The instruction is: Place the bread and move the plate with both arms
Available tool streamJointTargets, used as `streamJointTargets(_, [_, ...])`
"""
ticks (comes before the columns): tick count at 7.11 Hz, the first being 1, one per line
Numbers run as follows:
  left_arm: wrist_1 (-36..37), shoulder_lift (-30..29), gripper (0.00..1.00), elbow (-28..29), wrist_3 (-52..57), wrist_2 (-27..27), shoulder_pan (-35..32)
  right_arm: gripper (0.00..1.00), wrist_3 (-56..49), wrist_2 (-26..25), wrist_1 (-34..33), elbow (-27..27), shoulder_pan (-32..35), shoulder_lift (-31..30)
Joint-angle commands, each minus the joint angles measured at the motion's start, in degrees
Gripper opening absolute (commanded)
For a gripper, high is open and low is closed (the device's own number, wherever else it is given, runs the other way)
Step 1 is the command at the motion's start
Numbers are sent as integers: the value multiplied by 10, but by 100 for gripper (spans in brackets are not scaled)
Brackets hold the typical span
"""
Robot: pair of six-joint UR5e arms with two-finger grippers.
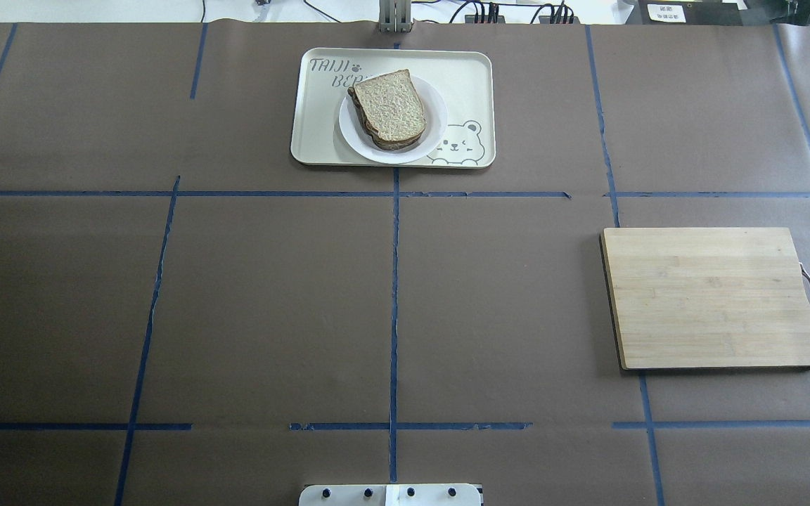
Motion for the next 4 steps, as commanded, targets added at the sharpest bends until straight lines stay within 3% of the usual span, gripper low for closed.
streamJointTargets(1, [-16,0,100,1,-6,0,1,100,-1,-5,-4,-1,0,1])
streamJointTargets(4, [-14,-3,100,-5,-31,4,1,100,-1,-6,-2,-1,-6,2])
